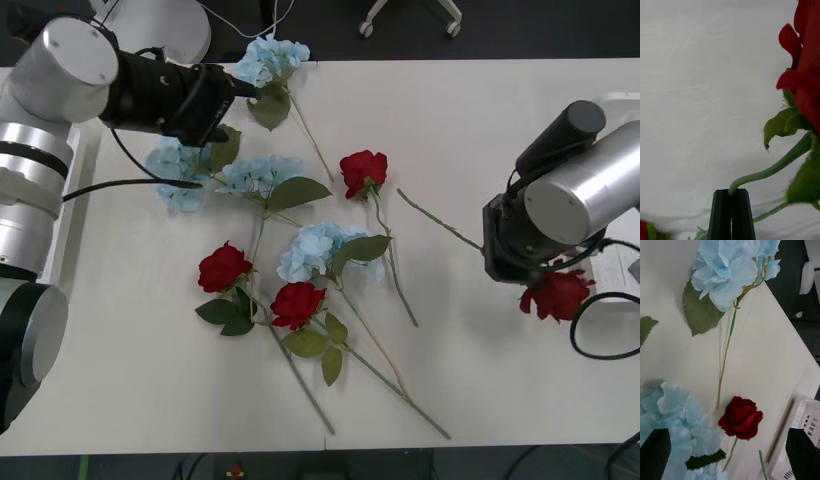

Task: Put the red flowers into the right box and the blue flowers into the left box

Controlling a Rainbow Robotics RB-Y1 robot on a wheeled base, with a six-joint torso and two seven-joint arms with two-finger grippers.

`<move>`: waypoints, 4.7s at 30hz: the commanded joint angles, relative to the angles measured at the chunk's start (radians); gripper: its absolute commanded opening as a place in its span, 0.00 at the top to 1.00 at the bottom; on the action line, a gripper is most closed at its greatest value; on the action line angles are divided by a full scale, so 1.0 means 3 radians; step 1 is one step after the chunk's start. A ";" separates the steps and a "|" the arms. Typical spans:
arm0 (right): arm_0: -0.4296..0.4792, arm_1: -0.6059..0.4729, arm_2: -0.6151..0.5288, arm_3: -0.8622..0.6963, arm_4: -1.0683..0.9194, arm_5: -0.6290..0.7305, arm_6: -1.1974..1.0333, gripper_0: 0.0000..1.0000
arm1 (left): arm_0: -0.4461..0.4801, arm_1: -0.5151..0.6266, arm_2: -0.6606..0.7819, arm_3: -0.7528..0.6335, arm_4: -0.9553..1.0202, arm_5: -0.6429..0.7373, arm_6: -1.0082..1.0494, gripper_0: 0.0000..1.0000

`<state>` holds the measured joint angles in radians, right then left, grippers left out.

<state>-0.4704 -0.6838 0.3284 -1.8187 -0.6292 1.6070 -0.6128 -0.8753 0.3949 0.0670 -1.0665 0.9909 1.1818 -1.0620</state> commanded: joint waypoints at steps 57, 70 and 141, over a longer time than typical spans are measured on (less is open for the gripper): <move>-0.0989 -0.0732 0.0127 0.2948 0.0809 -0.1772 0.8363 0.67 | 0.0223 -0.0043 -0.1548 -0.0469 -0.2526 -0.0345 0.2768 0.11; -0.0989 -0.1044 -0.0041 0.2805 0.0118 -0.1603 0.8409 0.00 | 0.0198 -0.0151 -0.1665 0.0058 -0.2710 -0.0779 0.2676 0.69; -0.1214 0.1073 0.1176 0.1803 0.0640 -0.1435 0.5187 0.00 | 0.0719 0.1153 0.1086 -0.0132 -0.3037 -0.0636 -0.2166 1.00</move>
<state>-0.7882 -0.3847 0.6639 -1.2834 -0.4447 1.1961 0.8941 -0.6626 0.6904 0.3721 -1.1661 0.1187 1.0722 -1.6298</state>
